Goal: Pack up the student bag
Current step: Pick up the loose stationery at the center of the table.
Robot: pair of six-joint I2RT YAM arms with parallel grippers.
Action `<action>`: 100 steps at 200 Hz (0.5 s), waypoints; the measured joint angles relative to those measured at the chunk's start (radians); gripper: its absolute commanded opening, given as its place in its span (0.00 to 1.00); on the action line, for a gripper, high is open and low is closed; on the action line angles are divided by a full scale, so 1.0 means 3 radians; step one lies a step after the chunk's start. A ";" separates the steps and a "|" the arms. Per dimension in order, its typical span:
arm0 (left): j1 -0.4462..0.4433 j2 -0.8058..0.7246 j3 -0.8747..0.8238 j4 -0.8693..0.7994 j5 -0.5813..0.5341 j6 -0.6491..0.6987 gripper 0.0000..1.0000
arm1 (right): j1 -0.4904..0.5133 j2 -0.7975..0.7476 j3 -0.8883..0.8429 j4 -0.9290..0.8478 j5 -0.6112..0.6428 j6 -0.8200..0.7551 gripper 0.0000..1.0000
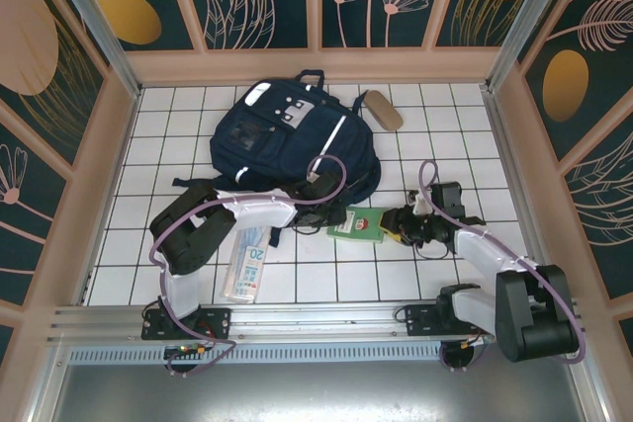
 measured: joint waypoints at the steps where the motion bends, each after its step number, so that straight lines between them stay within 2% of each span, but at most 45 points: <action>1: 0.0000 0.0000 -0.0001 0.0000 0.0000 0.0000 0.29 | 0.0000 0.0000 0.0000 0.0004 0.0000 0.0001 0.40; 62: 0.0004 -0.0005 -0.0027 0.0043 0.0001 -0.0003 0.29 | 0.0013 -0.0173 0.0000 0.0131 0.0058 0.0058 0.44; 100: 0.0004 -0.0006 -0.0028 0.0107 0.0027 -0.0034 0.29 | 0.0037 -0.0430 -0.0052 0.0543 0.0153 0.0277 0.46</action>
